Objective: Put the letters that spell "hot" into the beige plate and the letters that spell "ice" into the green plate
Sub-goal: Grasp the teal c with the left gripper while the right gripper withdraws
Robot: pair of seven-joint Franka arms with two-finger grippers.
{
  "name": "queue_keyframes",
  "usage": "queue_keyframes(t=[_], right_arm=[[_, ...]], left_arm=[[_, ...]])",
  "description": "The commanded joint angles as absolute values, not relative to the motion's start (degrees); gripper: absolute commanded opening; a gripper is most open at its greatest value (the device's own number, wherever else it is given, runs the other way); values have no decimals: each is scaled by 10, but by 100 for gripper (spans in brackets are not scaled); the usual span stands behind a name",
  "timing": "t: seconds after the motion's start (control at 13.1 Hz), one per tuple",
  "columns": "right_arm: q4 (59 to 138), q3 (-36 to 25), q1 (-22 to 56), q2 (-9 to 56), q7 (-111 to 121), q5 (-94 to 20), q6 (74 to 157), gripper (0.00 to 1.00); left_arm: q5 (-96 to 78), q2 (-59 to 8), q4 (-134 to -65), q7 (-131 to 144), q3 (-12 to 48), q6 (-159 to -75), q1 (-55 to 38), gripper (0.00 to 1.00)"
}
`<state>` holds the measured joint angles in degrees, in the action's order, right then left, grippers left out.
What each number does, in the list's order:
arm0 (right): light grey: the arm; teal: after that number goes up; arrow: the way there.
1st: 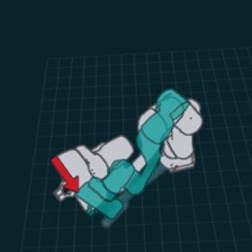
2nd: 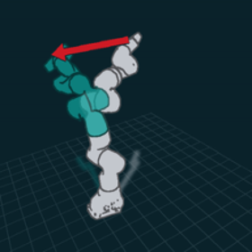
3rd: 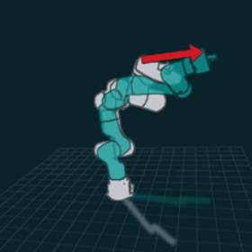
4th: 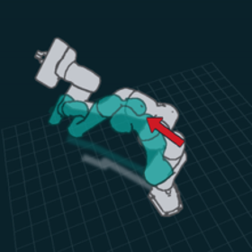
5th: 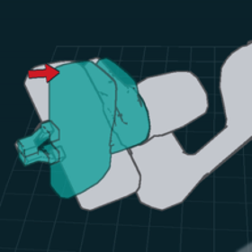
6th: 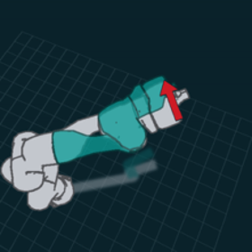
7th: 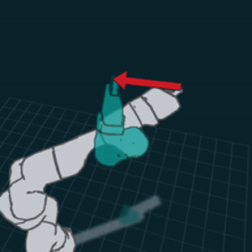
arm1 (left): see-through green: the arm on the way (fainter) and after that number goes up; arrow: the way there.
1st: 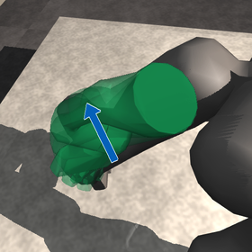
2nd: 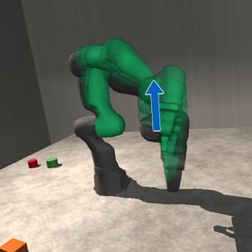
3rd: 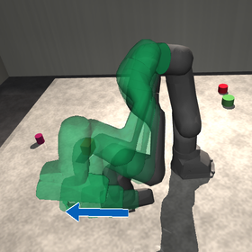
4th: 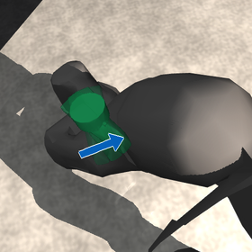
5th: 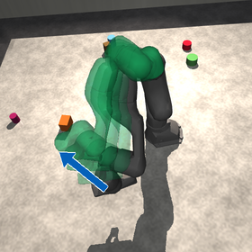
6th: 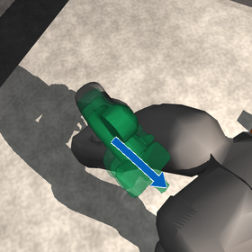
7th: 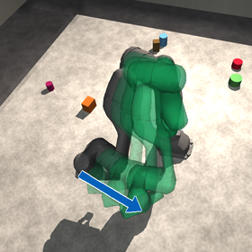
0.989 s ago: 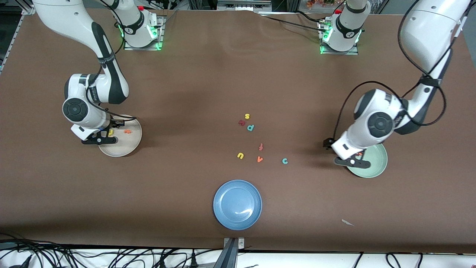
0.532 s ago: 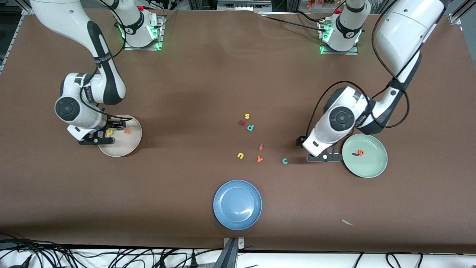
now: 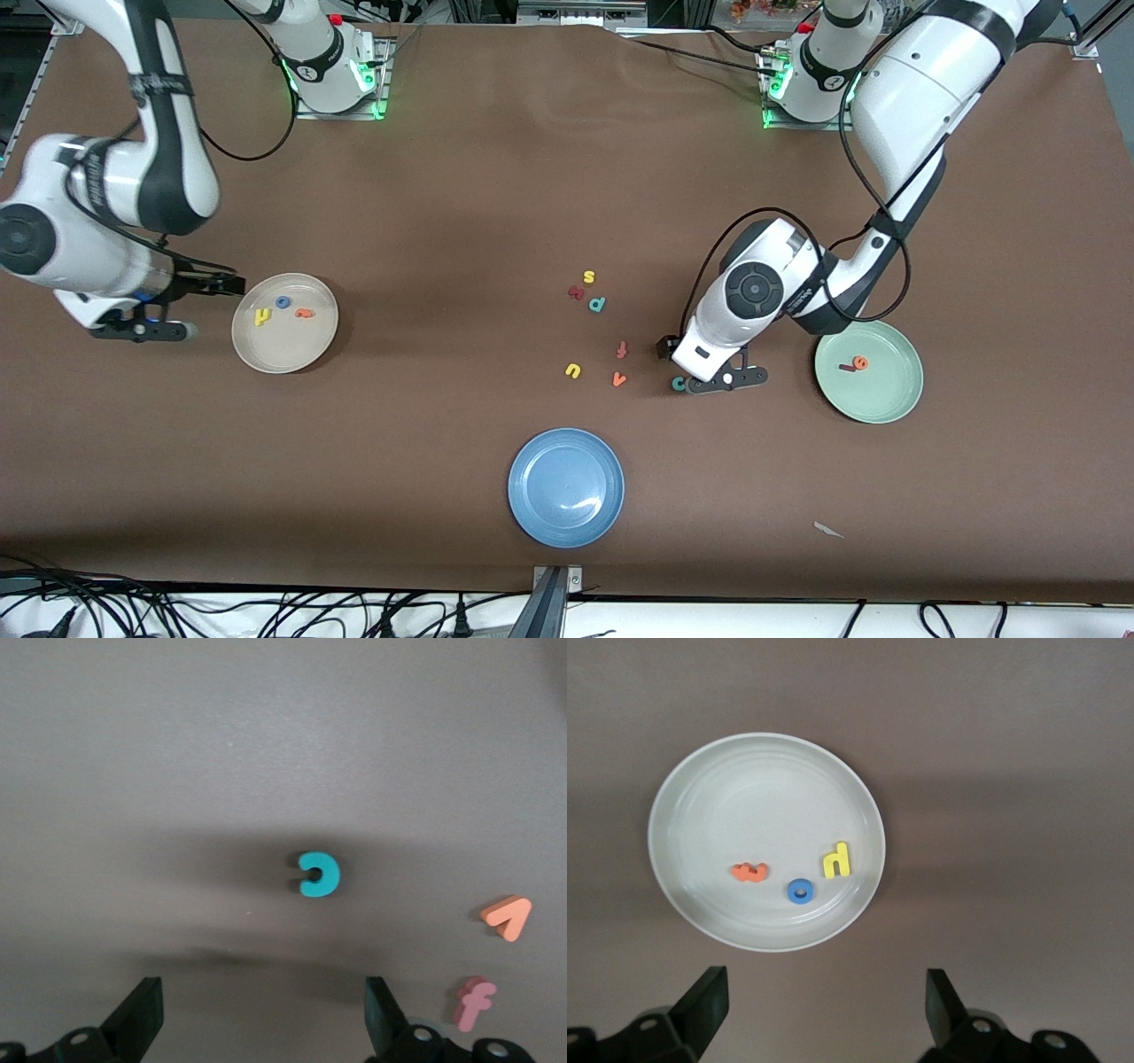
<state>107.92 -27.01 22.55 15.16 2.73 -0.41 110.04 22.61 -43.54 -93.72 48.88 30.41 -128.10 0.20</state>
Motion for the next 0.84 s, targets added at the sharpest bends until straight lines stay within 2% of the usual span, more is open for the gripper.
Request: queue_keyframes(t=[0.0,0.3,0.46,0.53,0.68,0.76], right_arm=[[1038,-268,224,136,16,-14,1051,99],[919,-282,223,127,17,-11,930,99],[857,-288,224,127,18,-8,874,99],[828,-287,224,128,17,-11,859,99],[803,-285,229,134,9,-10,861,99],[802,-282,230,134,-23,-12,864,99]], left_arm=[[222,-475,-873,508,285,-1276,-30,100],[223,-507,-827,519,246,-1276,-69,98],[223,-510,-827,517,241,-1277,-69,89],[223,-511,-827,517,240,-1277,-69,82],[223,-514,-826,517,240,-1277,-70,69],[223,-516,-822,518,240,-1277,-70,67]])
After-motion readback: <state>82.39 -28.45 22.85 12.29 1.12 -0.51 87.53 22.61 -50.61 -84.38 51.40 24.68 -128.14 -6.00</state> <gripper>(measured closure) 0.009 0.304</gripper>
